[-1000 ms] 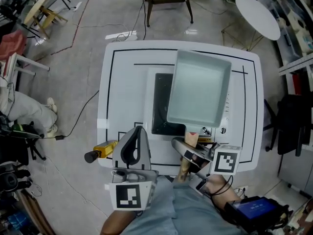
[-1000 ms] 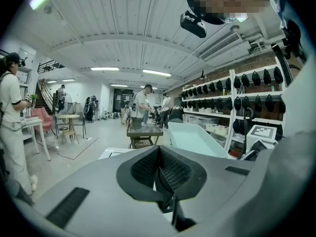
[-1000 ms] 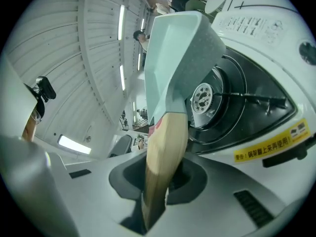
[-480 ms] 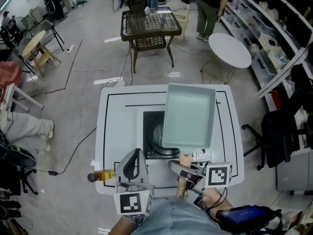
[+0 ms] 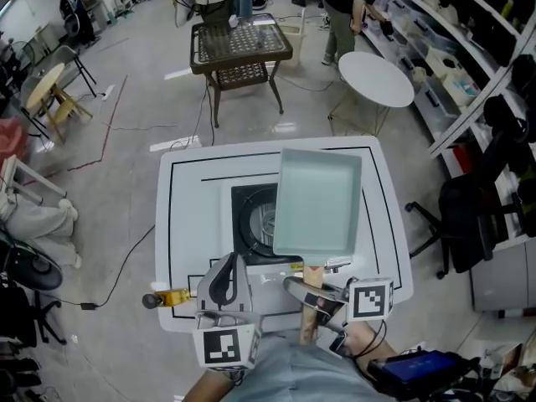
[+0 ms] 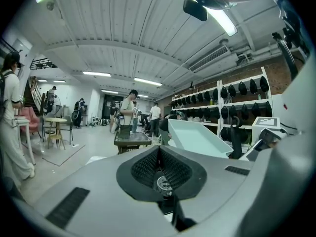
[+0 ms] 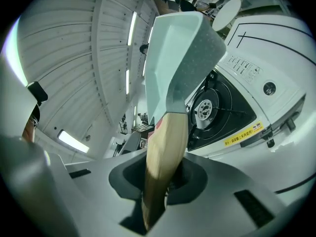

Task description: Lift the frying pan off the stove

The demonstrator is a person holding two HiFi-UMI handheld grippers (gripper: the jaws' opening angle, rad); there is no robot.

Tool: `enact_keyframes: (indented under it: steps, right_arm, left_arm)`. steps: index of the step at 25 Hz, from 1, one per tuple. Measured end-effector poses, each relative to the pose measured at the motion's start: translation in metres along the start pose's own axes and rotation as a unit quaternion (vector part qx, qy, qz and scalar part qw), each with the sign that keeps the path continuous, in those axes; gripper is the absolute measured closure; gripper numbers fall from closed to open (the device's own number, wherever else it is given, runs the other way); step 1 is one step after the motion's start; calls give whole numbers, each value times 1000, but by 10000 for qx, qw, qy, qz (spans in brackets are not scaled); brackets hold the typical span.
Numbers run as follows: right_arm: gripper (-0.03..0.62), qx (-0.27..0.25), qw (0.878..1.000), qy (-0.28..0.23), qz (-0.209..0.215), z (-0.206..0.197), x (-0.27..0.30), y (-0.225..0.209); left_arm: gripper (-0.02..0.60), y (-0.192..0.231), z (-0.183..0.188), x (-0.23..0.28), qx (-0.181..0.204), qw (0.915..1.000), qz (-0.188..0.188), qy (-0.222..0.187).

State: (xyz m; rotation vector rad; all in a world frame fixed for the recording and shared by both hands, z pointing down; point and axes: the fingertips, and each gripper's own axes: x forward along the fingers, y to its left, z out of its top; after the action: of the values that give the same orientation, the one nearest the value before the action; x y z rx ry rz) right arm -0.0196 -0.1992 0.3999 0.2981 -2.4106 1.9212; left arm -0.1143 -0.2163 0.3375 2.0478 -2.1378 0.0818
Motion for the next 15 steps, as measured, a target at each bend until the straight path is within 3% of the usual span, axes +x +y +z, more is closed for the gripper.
enact_keyframes:
  steps: [12, 15]
  right_arm:
    - [513, -46, 9998, 7, -216, -14, -25, -15]
    - [513, 19, 9999, -46, -88, -13, -23, -10]
  left_arm:
    - [565, -21, -2, -3, 91, 9997, -210, 33]
    - [565, -22, 1, -4, 112, 9997, -221, 29]
